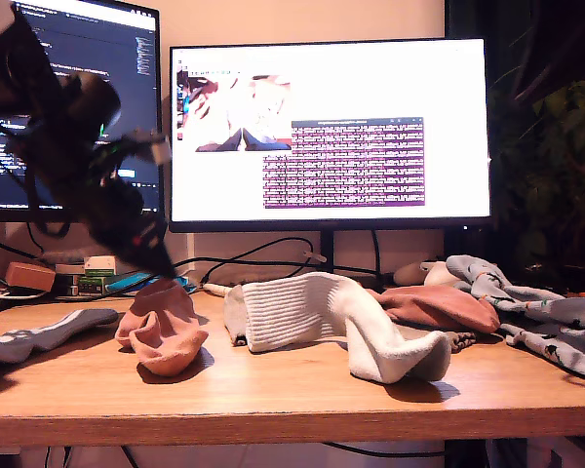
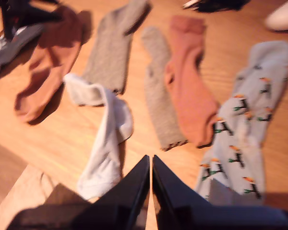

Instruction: Pair up the socks based on colour and pattern, by placing them on top of one another

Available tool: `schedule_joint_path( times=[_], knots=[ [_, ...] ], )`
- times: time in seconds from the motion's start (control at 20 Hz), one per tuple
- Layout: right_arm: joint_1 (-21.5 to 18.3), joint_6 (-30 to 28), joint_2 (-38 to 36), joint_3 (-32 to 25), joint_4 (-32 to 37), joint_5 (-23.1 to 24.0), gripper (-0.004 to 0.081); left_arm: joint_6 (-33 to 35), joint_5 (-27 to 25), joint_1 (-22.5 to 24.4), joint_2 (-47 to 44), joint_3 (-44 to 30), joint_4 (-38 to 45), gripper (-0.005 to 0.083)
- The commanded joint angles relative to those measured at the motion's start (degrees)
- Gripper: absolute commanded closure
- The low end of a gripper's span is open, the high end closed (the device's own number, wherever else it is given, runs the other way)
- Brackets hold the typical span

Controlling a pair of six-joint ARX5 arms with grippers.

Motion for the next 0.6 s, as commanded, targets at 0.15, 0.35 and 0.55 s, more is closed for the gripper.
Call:
schedule_joint_path(
  times=[0.15, 0.35, 0.55],
  knots=[
    [0.3, -0.2, 1.8, -0.8, 0.2, 0.0, 0.078, -0.8, 2.4, -0.6, -5.6, 0.0, -3.4, 0.0401],
    [0.3, -0.6, 1.9, -0.8, 0.6, 0.0, 0.078, 0.4, 15.0, -4.1, -8.7, 0.0, -13.0, 0.0551],
    [0.3, -0.6, 1.9, -0.8, 0.6, 0.0, 0.078, 6.7, 17.7, -9.9, -8.5, 0.0, -19.8, 0.0433]
  ],
)
